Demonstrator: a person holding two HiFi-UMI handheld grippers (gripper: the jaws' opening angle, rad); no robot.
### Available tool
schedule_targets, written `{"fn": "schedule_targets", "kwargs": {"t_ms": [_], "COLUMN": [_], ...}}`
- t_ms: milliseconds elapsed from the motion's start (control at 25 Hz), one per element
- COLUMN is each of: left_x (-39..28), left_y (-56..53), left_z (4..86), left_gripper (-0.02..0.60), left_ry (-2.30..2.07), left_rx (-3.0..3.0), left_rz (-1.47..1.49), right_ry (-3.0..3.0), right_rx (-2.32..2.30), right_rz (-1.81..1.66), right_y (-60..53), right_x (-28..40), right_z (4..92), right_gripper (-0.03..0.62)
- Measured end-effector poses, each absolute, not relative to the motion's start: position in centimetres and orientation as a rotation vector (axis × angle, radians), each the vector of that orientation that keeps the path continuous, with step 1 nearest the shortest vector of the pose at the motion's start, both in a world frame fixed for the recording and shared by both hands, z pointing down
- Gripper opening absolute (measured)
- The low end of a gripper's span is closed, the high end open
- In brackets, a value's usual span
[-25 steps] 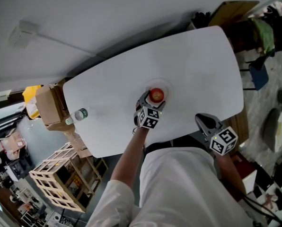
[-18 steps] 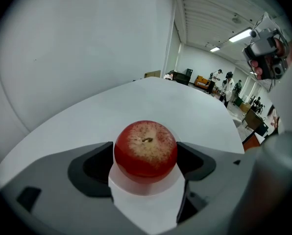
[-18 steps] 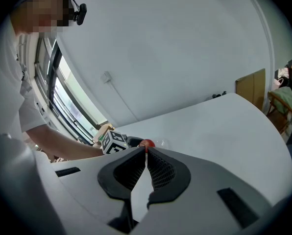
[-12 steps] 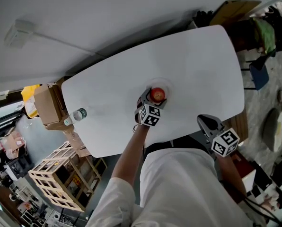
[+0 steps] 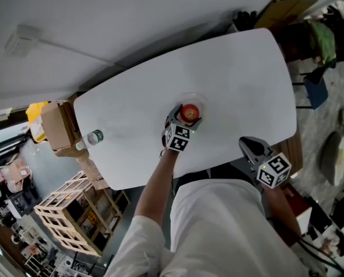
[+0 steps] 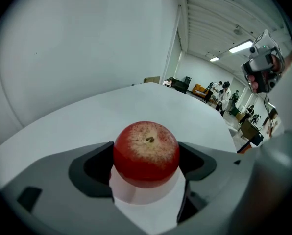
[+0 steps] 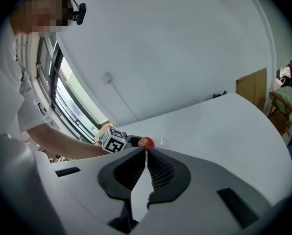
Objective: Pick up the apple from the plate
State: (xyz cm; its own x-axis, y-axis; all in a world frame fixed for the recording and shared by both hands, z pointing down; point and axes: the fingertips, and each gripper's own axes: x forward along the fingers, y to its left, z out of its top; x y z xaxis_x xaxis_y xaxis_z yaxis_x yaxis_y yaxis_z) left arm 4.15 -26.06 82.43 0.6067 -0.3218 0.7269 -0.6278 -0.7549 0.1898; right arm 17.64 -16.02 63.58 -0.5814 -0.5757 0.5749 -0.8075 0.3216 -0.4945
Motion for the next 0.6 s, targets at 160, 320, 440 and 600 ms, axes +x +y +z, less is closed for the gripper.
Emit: {"fn": "schedule_targets", "kwargs": {"t_ms": [160,320,440,600], "left_x": [4.5,4.5,4.5,4.0], "left_y": [-26.1,-26.2,-26.0,-25.7], "left_z": [81.0,78.2,76.7,75.2], "left_gripper": [0.400,0.400,0.400,0.400], "left_ry": [-0.769,-0.793,-0.814,-0.862], "left_rx": [2.402,2.397,2.407,2.415], "left_rz": [0.933,0.918,0.902,0.880], "right_ry": [-2.315,-2.348,-2.372,-2.387], "right_rx": [1.231,1.206,1.179,1.143], "right_rz": [1.110,1.091,1.076,1.064], "right_y": [-16.2,-16.6,-16.8,-17.0], "right_x": [18.1,18.1,18.1,18.0], "right_z": [63.6,63.0,62.7,63.1], "right_gripper": [0.038,0.038,0.038,0.037]}}
